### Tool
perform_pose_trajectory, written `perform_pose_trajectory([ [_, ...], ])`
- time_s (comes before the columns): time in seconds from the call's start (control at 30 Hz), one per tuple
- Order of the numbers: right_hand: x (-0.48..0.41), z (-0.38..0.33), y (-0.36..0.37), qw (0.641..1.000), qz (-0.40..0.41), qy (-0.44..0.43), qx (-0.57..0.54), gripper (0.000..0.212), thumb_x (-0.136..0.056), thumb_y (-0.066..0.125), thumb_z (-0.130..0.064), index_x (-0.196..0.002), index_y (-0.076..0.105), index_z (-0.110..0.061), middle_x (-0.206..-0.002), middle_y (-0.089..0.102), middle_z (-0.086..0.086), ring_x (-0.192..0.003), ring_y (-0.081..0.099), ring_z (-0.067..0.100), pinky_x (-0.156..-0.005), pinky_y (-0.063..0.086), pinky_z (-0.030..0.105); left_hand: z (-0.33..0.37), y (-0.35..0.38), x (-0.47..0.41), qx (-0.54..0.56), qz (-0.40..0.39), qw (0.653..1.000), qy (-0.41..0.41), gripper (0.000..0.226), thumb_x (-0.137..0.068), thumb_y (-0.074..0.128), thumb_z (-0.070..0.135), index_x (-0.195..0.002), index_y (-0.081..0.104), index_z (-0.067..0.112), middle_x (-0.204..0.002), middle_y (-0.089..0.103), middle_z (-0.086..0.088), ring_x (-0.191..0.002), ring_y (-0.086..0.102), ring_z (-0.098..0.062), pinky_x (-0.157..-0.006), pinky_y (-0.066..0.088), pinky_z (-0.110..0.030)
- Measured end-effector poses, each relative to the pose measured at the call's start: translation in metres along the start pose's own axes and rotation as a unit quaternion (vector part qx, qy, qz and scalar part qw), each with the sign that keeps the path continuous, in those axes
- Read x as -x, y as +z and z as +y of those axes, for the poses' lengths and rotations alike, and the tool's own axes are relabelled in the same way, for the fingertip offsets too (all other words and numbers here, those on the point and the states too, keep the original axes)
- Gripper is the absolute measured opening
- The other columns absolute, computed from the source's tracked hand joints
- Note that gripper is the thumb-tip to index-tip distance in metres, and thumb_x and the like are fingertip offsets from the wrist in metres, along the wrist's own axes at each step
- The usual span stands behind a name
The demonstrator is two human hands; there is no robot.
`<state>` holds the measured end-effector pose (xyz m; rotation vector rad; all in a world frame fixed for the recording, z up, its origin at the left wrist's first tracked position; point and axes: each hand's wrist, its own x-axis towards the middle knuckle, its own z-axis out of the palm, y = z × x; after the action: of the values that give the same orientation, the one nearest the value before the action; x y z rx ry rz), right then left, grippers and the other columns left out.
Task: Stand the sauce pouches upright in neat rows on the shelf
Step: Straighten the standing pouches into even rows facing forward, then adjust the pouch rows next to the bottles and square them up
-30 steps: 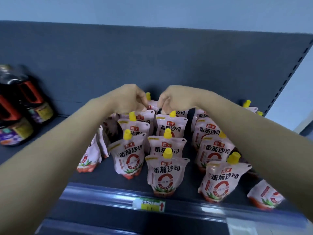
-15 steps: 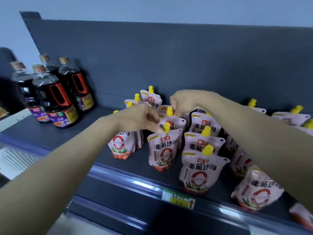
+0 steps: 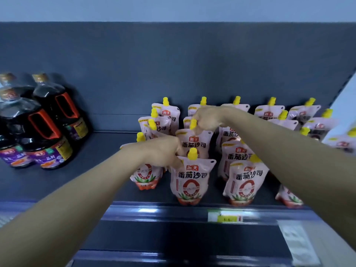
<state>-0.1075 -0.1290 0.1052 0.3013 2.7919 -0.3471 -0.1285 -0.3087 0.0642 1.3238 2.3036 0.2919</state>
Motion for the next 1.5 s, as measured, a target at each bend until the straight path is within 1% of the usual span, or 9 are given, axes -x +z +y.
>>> perform_pose_trajectory([
  [0.17,0.004,-0.014,0.004,0.998,-0.033,0.023,-0.048,0.021,-0.085,0.065,-0.022,-0.077,0.050,-0.009,-0.066,0.039,0.004,-0.056,0.038,0.019,-0.047,0.033,0.024,-0.004,0.002,0.005,0.011,0.005,0.999,0.036,0.040,-0.083,0.066,0.020,-0.049,0.045,0.015,-0.051,0.043,-0.001,-0.048,0.039,-0.013,-0.052,0.034,-0.027],
  [0.3,0.012,-0.020,0.006,0.997,-0.047,0.028,-0.061,0.006,-0.085,0.061,-0.006,-0.087,0.056,-0.006,-0.068,0.045,0.008,-0.058,0.047,0.019,-0.049,0.041,0.024,-0.003,-0.014,0.016,0.004,0.006,0.998,0.070,0.017,-0.084,0.064,0.029,-0.086,0.072,0.013,-0.073,0.069,-0.002,-0.064,0.058,-0.013,-0.064,0.046,-0.030],
  [0.47,0.026,-0.016,-0.025,0.994,-0.045,0.038,-0.091,0.030,-0.085,0.053,0.011,-0.106,0.066,-0.006,-0.094,0.067,0.007,-0.072,0.064,0.008,-0.053,0.054,0.013,-0.006,-0.056,0.030,0.059,0.122,0.986,0.098,0.009,-0.082,0.068,0.026,-0.088,0.074,0.023,-0.078,0.070,0.012,-0.071,0.063,0.001,-0.061,0.047,-0.015],
  [0.57,0.020,-0.008,-0.039,0.994,0.088,0.064,0.027,0.026,-0.086,0.057,0.000,-0.110,0.066,0.001,-0.113,0.067,0.019,-0.086,0.063,0.021,-0.072,0.053,0.026,-0.011,-0.066,0.017,0.025,0.186,0.979,0.082,0.011,-0.083,0.067,0.018,-0.093,0.071,0.017,-0.078,0.064,0.013,-0.071,0.056,0.004,-0.060,0.040,-0.007],
  [0.73,-0.005,0.000,-0.030,0.990,0.108,0.068,0.062,0.050,-0.087,0.063,-0.017,-0.134,0.051,-0.007,-0.130,0.059,0.010,-0.116,0.056,0.030,-0.099,0.047,0.036,-0.010,-0.052,-0.017,-0.072,0.123,0.989,0.039,0.017,-0.082,0.066,0.016,-0.088,0.066,0.000,-0.084,0.062,-0.012,-0.075,0.055,-0.023,-0.070,0.047,-0.036],
  [1.03,-0.043,0.003,-0.020,0.996,0.075,0.019,0.035,0.013,-0.083,0.069,-0.015,-0.073,0.061,-0.013,-0.066,0.057,0.003,-0.059,0.057,0.022,-0.044,0.038,0.021,-0.010,-0.036,-0.054,-0.127,0.105,0.986,-0.017,0.045,-0.079,0.068,0.026,-0.047,0.039,0.014,-0.050,0.039,-0.001,-0.054,0.044,-0.022,-0.047,0.031,-0.026],
  [1.2,-0.051,0.000,-0.022,0.998,0.058,-0.001,-0.011,0.015,-0.083,0.067,-0.010,-0.096,0.071,-0.004,-0.085,0.066,0.008,-0.066,0.067,0.028,-0.054,0.053,0.028,-0.016,-0.037,-0.060,-0.122,0.123,0.985,-0.023,0.047,-0.080,0.068,0.028,-0.046,0.038,0.014,-0.047,0.038,-0.002,-0.055,0.043,-0.026,-0.054,0.034,-0.029],
  [1.37,-0.051,0.000,-0.024,0.998,0.038,-0.009,-0.050,0.020,-0.081,0.068,-0.008,-0.100,0.070,-0.003,-0.079,0.060,0.004,-0.049,0.057,0.011,-0.038,0.043,0.014,-0.019,-0.037,-0.063,-0.116,0.135,0.984,-0.028,0.050,-0.080,0.067,0.026,-0.045,0.035,0.013,-0.046,0.035,-0.003,-0.051,0.039,-0.024,-0.053,0.034,-0.031],
  [1.5,-0.043,0.004,-0.047,0.996,-0.014,0.002,-0.093,0.031,-0.082,0.067,-0.007,-0.113,0.065,-0.007,-0.078,0.064,-0.001,-0.061,0.063,0.011,-0.053,0.053,0.019,-0.021,-0.037,-0.061,-0.089,0.103,0.991,-0.019,0.050,-0.080,0.068,0.029,-0.045,0.035,0.013,-0.049,0.032,-0.005,-0.051,0.033,-0.023,-0.053,0.029,-0.029],
])
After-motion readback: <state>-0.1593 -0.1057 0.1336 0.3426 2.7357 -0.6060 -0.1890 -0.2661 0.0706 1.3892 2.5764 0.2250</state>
